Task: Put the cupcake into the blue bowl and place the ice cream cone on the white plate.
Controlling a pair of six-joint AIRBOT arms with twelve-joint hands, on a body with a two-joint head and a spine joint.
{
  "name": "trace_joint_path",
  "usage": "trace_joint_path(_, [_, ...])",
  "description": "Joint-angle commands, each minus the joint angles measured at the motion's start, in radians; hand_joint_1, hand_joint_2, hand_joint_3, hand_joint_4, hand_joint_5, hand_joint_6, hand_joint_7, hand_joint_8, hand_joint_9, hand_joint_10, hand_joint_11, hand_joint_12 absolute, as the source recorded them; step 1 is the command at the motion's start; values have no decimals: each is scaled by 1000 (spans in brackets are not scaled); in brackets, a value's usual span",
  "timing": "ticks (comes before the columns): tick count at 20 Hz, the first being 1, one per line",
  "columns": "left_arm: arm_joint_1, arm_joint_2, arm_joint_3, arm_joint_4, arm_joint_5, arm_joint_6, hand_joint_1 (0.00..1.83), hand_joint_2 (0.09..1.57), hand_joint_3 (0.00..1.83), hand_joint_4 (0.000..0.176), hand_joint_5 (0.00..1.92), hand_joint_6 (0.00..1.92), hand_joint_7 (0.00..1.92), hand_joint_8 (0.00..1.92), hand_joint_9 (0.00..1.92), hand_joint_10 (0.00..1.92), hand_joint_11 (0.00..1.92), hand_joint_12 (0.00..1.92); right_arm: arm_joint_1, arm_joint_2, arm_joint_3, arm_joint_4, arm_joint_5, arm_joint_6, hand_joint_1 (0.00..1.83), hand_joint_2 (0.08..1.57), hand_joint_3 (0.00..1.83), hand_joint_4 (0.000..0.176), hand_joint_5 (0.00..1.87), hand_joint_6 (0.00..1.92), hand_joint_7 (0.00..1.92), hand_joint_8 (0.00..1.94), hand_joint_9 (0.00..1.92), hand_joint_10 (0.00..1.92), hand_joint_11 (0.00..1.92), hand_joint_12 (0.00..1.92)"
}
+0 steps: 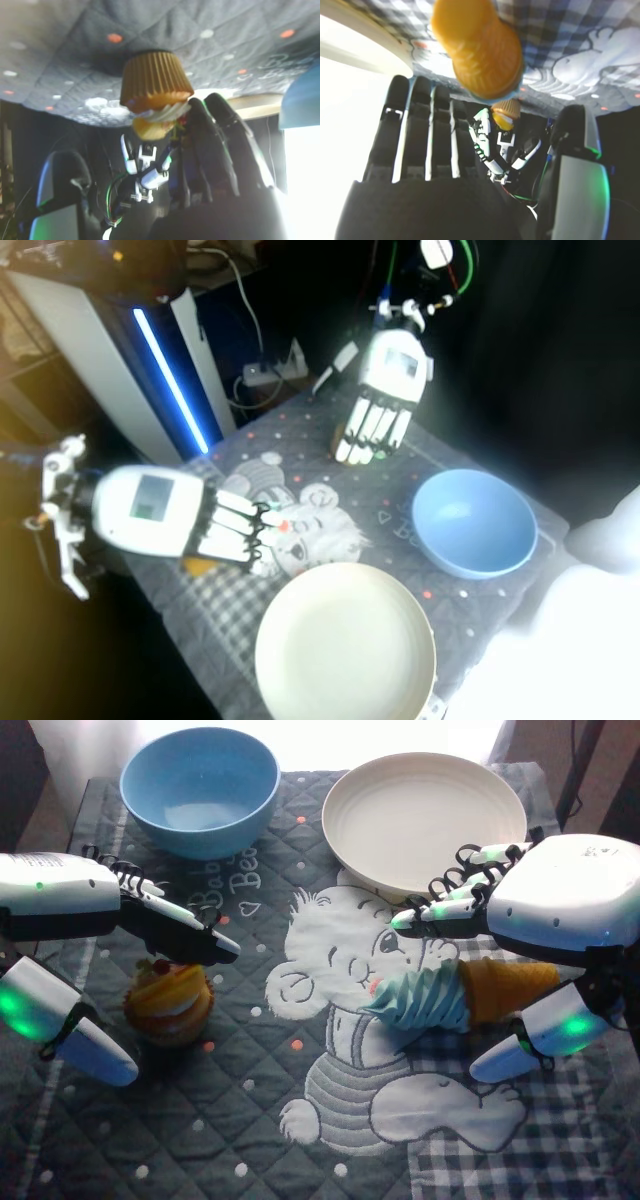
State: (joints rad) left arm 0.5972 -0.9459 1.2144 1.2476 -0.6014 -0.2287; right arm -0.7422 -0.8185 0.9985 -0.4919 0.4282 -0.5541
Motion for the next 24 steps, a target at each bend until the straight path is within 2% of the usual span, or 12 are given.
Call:
trace_joint_path(1, [-1, -12, 6, -27, -30, -4, 676, 821, 2, 0, 441, 4, 580, 3, 686, 11, 280, 1116, 3, -5, 5, 19, 83, 2, 599, 817, 3, 0, 279, 2, 401, 2, 431, 2, 134, 822])
trace_joint_path(6, [7, -20, 11, -27, -24, -4, 690, 821, 0, 0, 482, 2, 591, 0, 662, 0, 236, 1102, -1, -16, 15, 19, 75, 2, 662, 811, 0, 0, 321, 12, 469, 20, 475, 14, 154, 830])
trace_joint_path(8, [11, -24, 13, -29, -24, -4, 753, 827, 2, 0, 496, 5, 601, 4, 671, 4, 246, 1096, -1, -20, 19, 20, 73, 2, 676, 831, 0, 0, 353, 2, 533, 5, 592, 14, 301, 906])
trace_joint_path(10, [15, -27, 15, -29, -23, -4, 852, 848, 3, 0, 540, 6, 629, 4, 687, 5, 270, 1040, -1, -23, 21, 20, 73, 2, 796, 861, 1, 0, 444, 2, 644, 8, 740, 22, 482, 937])
trace_joint_path(12, [20, -29, 17, -31, -22, -4, 977, 876, 1, 0, 625, 4, 711, 5, 763, 12, 345, 1026, -1, -24, 22, 20, 73, 2, 994, 896, 1, 0, 626, 8, 939, 46, 1034, 113, 730, 1147])
trace_joint_path(14, [24, -34, 20, -33, -21, -4, 1209, 924, 8, 0, 767, 23, 788, 13, 832, 19, 478, 1030, -1, -24, 22, 20, 73, 2, 1167, 950, 1, 0, 859, 5, 1251, 48, 1243, 489, 946, 1378])
trace_joint_path(15, [25, -35, 20, -33, -20, -3, 1195, 1039, 12, 0, 1000, 663, 938, 17, 983, 37, 608, 994, -1, -24, 22, 20, 73, 2, 1273, 1013, 3, 0, 1033, 471, 1298, 494, 1314, 525, 1005, 1335])
trace_joint_path(16, [26, -35, 20, -33, -19, -3, 1342, 1100, 0, 0, 1021, 891, 985, 665, 949, 891, 676, 1019, -1, -24, 22, 20, 73, 2, 1296, 1020, 1, 0, 1090, 584, 1305, 575, 1305, 517, 992, 1312])
trace_joint_path(17, [27, -35, 21, -34, -19, -3, 1363, 1119, 0, 0, 991, 1048, 986, 805, 832, 1167, 643, 1108, -1, -24, 23, 20, 73, 2, 1295, 1015, 0, 0, 1124, 614, 1320, 546, 1338, 498, 1016, 1239])
trace_joint_path(20, [28, -35, 23, -40, -19, -1, 1377, 1097, 0, 0, 1005, 1058, 1064, 711, 864, 1153, 697, 1089, -1, -24, 26, 26, 75, 2, 1292, 1027, 2, 0, 1077, 702, 1301, 584, 1343, 413, 972, 1245])
trace_joint_path(21, [27, -35, 24, -51, -21, 6, 1383, 1079, 0, 0, 1040, 987, 1112, 623, 904, 1115, 729, 1076, -1, -24, 26, 30, 79, 2, 1297, 1033, 0, 0, 1084, 647, 1263, 695, 1342, 502, 1017, 1290])
trace_joint_path(24, [30, -33, 25, -94, -30, 35, 1387, 1069, 0, 0, 1044, 974, 1132, 561, 948, 1086, 746, 1071, -1, -22, 28, 49, 100, 2, 1302, 1024, 0, 0, 1109, 596, 1293, 649, 1352, 550, 1068, 1285])
